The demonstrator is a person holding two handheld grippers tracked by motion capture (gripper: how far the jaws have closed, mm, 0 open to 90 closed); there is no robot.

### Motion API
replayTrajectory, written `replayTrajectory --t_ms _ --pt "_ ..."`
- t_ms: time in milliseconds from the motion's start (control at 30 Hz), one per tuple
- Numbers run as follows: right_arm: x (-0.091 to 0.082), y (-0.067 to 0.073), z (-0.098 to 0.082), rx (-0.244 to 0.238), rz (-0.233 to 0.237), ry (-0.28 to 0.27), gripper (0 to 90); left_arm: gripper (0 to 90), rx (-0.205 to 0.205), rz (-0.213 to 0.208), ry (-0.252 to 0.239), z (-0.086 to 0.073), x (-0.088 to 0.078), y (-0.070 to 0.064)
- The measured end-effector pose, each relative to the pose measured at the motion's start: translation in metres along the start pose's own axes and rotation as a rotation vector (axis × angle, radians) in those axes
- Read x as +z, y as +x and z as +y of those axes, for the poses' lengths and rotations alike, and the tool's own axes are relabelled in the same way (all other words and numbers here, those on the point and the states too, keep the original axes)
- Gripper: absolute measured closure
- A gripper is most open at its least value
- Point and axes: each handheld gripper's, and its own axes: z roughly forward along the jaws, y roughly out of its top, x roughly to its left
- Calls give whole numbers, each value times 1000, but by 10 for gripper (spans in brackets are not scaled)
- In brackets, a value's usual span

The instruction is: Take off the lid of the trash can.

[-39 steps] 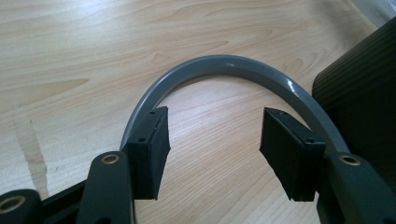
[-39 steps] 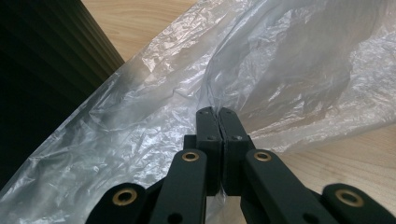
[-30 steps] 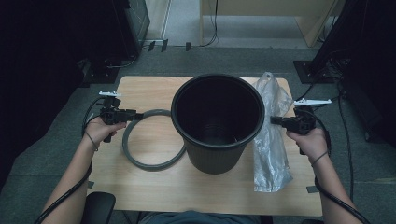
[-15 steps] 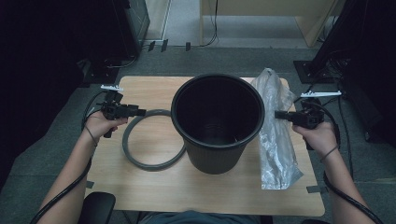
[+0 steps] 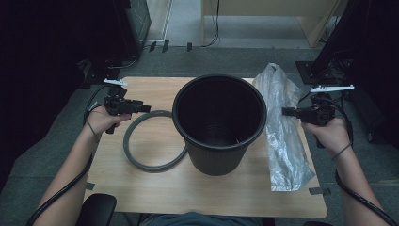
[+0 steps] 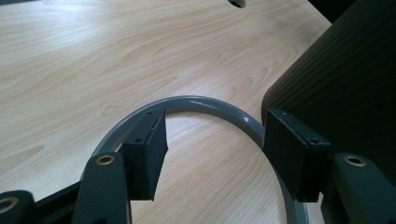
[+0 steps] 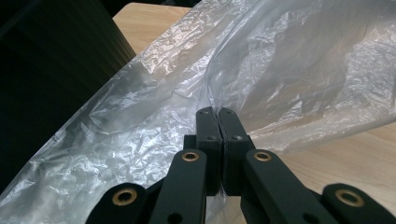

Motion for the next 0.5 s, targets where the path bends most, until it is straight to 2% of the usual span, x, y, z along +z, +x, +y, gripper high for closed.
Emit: replayTrajectory --t_ms 200,300,367,500 --pt "-10 6 12 -20 0 8 900 392 3 -8 -1 12 -4 -6" --pt "-13 5 15 -17 10 10 900 417 -25 -22 37 16 -5 -8" --pt "-14 4 16 -10 9 17 900 414 -8 -18 32 18 -6 -10" --pt "-21 6 24 -12 7 17 900 403 -2 -19 19 24 -10 -15"
